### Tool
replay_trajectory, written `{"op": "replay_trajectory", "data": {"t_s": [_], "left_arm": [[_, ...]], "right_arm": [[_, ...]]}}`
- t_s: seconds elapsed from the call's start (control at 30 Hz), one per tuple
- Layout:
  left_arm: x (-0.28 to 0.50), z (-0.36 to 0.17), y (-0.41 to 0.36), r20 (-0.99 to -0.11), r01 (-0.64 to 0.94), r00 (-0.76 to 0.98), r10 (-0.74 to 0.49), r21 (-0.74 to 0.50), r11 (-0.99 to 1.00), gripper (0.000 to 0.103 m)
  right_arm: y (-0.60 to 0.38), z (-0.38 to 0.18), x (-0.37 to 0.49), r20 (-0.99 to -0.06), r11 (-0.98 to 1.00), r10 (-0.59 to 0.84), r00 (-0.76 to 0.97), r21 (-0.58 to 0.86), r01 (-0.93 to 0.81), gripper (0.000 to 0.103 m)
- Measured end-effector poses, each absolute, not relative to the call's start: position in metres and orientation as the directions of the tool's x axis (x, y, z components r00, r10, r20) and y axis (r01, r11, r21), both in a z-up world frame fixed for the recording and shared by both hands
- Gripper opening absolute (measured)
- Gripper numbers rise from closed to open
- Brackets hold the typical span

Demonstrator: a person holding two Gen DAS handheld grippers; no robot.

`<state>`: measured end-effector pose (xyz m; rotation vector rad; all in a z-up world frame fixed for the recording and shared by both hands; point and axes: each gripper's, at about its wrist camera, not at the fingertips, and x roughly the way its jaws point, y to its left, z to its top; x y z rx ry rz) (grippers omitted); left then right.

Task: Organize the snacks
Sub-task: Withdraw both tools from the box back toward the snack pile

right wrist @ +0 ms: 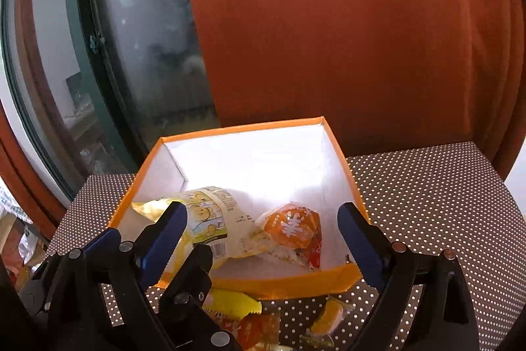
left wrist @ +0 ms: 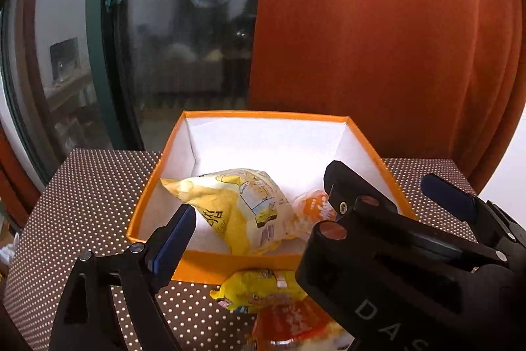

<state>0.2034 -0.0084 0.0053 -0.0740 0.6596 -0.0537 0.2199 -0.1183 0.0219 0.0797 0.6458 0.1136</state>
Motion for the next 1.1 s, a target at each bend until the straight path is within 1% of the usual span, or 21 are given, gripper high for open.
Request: {"op": "replay_trajectory", "data": {"t_s": [0.27, 0.5, 0.8, 1.1], "left_arm": [[0.164, 0.03, -0.006, -0.567, 0.051, 0.818, -0.097, -0.096, 0.994, 0.089], [0.127, 0.039, -0.01, -0.519, 0.068, 0.85, -0.089, -0.058, 0.996, 0.089], [0.084, 0.039, -0.02, -0.462, 0.073, 0.882, -0.087, -0.048, 0.996, 0.089], [0.051, 0.025, -0.026, -0.429, 0.081, 0.899, -0.09, -0.039, 0.996, 0.089]], "right_arm": [[-0.113, 0.052, 0.179, -0.544, 0.996, 0.094, 0.834, 0.06, -0.073, 0.095], [-0.113, 0.061, 0.147, -0.518, 0.996, 0.088, 0.851, 0.038, -0.08, 0.095], [-0.119, 0.066, 0.103, -0.478, 0.997, 0.079, 0.875, 0.015, -0.082, 0.095], [-0.125, 0.059, 0.066, -0.45, 0.996, 0.082, 0.889, -0.001, -0.092, 0.097]]}}
